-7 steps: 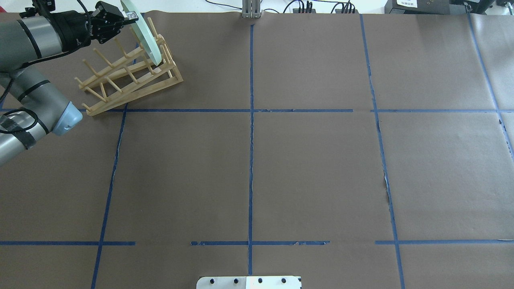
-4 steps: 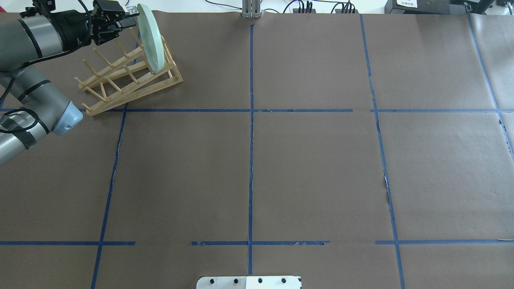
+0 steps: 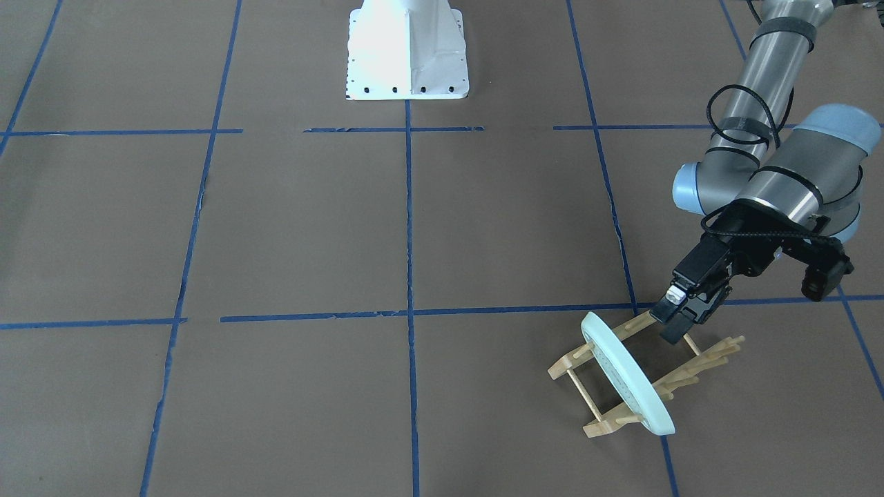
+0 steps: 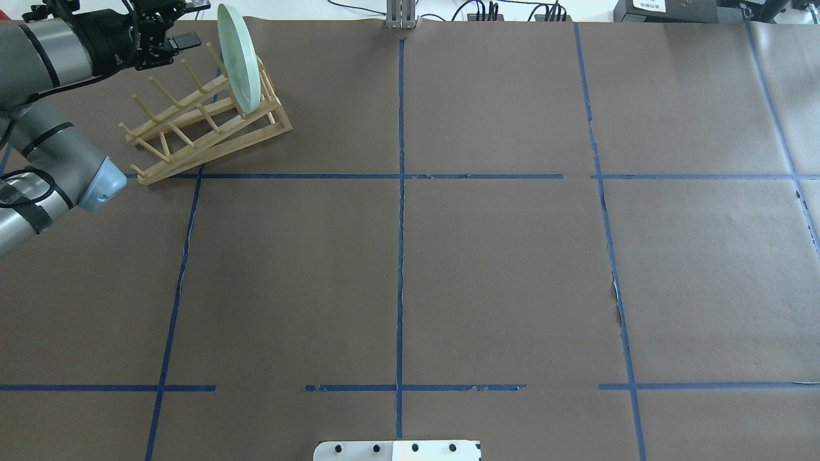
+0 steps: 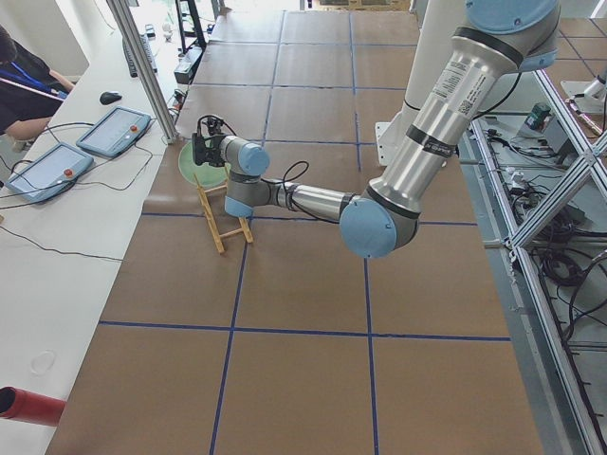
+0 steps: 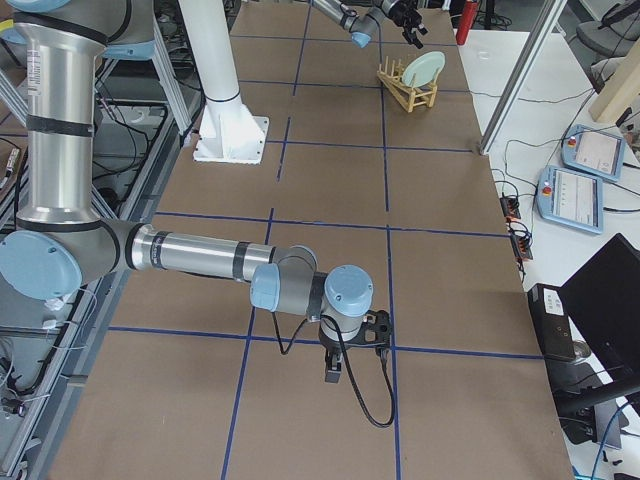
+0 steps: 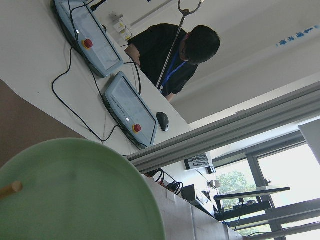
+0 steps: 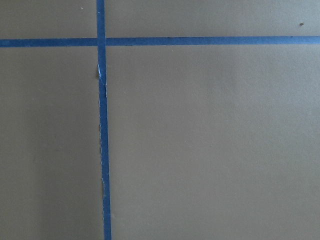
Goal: Place plate on rack
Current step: 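Open the left gripper and withdraw it from the plate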
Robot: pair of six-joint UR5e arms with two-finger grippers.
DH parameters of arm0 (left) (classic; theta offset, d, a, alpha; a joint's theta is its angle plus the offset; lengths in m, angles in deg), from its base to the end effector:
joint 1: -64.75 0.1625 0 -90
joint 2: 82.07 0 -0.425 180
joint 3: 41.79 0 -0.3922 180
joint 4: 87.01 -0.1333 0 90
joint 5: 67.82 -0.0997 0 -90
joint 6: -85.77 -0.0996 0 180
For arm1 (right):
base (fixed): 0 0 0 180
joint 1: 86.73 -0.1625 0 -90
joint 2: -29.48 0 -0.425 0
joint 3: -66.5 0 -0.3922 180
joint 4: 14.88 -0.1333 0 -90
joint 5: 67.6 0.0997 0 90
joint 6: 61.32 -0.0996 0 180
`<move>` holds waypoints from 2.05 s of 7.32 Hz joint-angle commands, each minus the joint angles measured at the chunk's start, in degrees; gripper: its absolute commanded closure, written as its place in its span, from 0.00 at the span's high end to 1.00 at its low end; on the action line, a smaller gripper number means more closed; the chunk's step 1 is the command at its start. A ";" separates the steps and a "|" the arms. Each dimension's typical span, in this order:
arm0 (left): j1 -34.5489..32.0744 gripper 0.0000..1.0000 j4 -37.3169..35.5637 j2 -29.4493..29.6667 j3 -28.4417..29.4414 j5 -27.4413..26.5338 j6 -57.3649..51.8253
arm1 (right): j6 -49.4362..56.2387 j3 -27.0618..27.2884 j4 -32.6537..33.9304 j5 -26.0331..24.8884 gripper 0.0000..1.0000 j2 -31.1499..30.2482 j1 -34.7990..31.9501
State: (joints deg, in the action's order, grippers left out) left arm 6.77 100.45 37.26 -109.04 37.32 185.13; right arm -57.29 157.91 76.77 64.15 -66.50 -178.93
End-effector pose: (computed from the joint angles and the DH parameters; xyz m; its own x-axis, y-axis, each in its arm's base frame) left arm 0.2626 -0.6223 0.3680 -0.2382 0.0848 -0.9675 0.6541 0.7504 -0.0953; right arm 0.0837 -0.4348 0.7011 0.7436 0.0307 0.6679 0.0141 0.9980 -0.0616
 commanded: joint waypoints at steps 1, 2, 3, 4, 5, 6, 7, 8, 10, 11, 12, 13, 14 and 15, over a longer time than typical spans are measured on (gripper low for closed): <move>-0.64 1.00 -3.22 -1.28 -0.86 0.33 -7.28 | 0.01 -0.01 -0.06 0.00 1.00 0.00 0.00; -0.73 1.00 -10.29 -2.34 -3.74 0.33 -13.96 | -0.08 -0.01 0.03 0.00 1.00 0.00 0.00; -1.52 1.00 -21.42 -3.13 -8.64 0.42 -21.33 | -0.08 -0.01 -0.06 0.00 1.00 0.00 0.00; -2.22 1.00 -30.75 -4.27 -12.78 1.99 -29.41 | -0.08 -0.01 -0.06 0.00 1.00 0.00 0.00; -4.49 1.00 -35.37 -5.41 -14.39 4.70 -35.15 | -0.08 0.08 -0.06 0.00 1.00 0.00 0.00; -5.73 1.00 -35.76 -9.69 -16.14 7.16 -39.99 | -0.08 -0.01 -0.06 0.00 1.00 0.00 0.00; -7.48 1.00 -36.20 -13.12 -16.94 10.32 -45.35 | 0.01 -0.01 -0.06 0.00 1.00 0.00 0.00; -9.68 1.00 -38.47 -16.38 -18.52 13.22 -50.19 | -0.08 0.08 -0.06 0.00 1.00 0.00 0.00; -11.19 1.00 -51.08 -20.78 -23.60 13.95 -63.44 | -0.08 -0.01 -0.06 0.00 1.00 0.00 0.00; -11.37 1.00 -57.58 -21.76 -24.67 13.95 -70.29 | -0.08 0.08 -0.06 0.00 1.00 0.00 0.00; -12.85 1.00 -65.22 -21.77 -24.86 13.95 -77.93 | -0.08 0.08 -0.06 0.00 1.00 0.00 0.00; -14.52 1.00 -73.39 -21.51 -24.86 14.04 -86.97 | -0.08 0.08 -0.06 0.00 1.00 0.00 0.00; -16.97 1.00 -77.39 -21.86 -24.51 15.70 -92.45 | -0.08 -0.01 -0.06 0.00 1.00 0.00 0.00; -19.78 1.00 -80.65 -22.64 -23.73 21.54 -97.99 | -0.08 -0.01 -0.06 0.00 1.00 0.00 0.00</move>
State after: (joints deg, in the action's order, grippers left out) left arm -9.82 24.99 15.32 -133.43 53.93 94.65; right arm -57.37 157.95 76.71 64.15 -66.50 -178.93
